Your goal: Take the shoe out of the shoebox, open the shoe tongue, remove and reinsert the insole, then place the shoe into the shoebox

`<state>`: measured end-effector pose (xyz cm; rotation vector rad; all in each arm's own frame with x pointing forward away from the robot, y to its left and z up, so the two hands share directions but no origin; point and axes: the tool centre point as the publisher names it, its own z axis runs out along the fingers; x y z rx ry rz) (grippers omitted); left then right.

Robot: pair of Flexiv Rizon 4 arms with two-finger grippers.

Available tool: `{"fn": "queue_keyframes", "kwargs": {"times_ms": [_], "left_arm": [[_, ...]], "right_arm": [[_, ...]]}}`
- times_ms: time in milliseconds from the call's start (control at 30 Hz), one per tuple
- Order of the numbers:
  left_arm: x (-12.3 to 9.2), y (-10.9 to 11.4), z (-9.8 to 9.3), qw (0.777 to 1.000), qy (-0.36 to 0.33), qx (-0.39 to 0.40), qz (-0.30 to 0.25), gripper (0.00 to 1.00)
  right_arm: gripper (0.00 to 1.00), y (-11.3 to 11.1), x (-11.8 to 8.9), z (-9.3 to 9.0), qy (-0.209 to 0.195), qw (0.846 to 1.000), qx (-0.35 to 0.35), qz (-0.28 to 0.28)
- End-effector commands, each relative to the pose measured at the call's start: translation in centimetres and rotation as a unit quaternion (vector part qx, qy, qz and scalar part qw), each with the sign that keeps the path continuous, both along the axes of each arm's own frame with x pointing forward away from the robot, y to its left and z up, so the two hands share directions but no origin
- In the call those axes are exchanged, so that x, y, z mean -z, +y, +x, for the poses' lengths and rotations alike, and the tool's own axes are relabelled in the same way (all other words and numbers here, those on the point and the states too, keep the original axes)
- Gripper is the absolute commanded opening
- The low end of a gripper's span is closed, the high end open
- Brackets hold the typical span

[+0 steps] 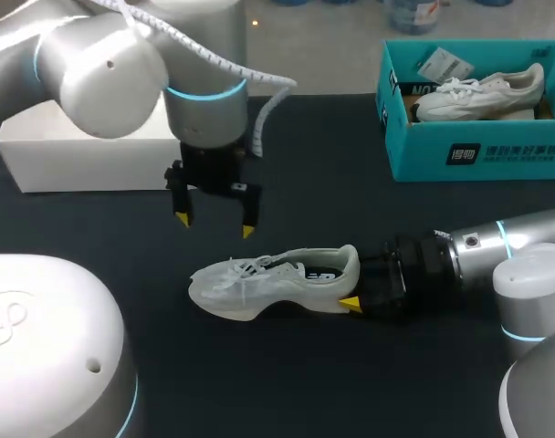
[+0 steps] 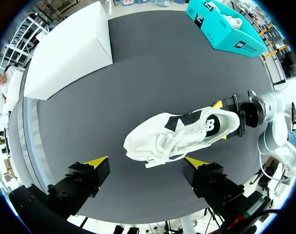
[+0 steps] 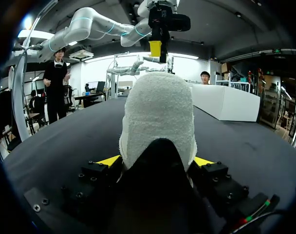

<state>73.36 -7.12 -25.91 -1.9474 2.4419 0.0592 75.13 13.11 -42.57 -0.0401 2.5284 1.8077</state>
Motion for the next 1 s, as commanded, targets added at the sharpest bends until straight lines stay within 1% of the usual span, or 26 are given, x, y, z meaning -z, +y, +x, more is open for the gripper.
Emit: {"fn": "queue_keyframes", "kwargs": {"times_ms": [33, 300, 367, 433, 567, 767, 900, 933, 1000], "left_arm": [[1.2, -4.1, -0.6, 0.999, 0.000, -0.001, 0.037, 1.00], [2.8, -7.0, -0.8, 0.998, -0.009, 0.004, 0.062, 1.00], [3.5, -7.9, -0.7, 0.997, -0.010, 0.008, 0.070, 1.00], [3.8, -8.3, -1.1, 0.997, -0.011, 0.011, 0.075, 1.00], [5.2, -9.4, -1.2, 0.996, -0.016, 0.018, 0.090, 1.00], [6.9, -9.5, -1.3, 0.995, -0.028, 0.008, 0.099, 1.00], [7.7, -9.4, -1.4, 0.994, -0.046, -0.007, 0.103, 1.00], [7.7, -9.1, -1.7, 0.993, -0.049, -0.012, 0.103, 1.00], [7.9, -9.0, -1.6, 0.993, -0.051, -0.020, 0.103, 1.00]], "right_arm": [[0.00, 0.4, 0.4, -0.3, 0.000, 1.000, 0.001, -0.002], [0.00, 0.4, 0.4, -0.3, 0.000, 1.000, 0.001, -0.002], [0.00, 0.4, 0.4, -0.3, 0.000, 1.000, 0.001, -0.002], [0.00, 0.4, 0.4, -0.3, 0.000, 1.000, 0.001, -0.002], [0.00, 0.4, 0.4, -0.3, 0.000, 1.000, 0.001, -0.002], [0.00, 0.4, 0.4, -0.3, 0.000, 1.000, 0.001, -0.002], [0.00, 0.4, 0.4, -0.3, 0.000, 1.000, 0.001, -0.002], [0.00, 0.4, 0.4, -0.3, 0.000, 1.000, 0.001, -0.002], [0.00, 0.4, 0.4, -0.3, 0.000, 1.000, 0.001, -0.002]]}}
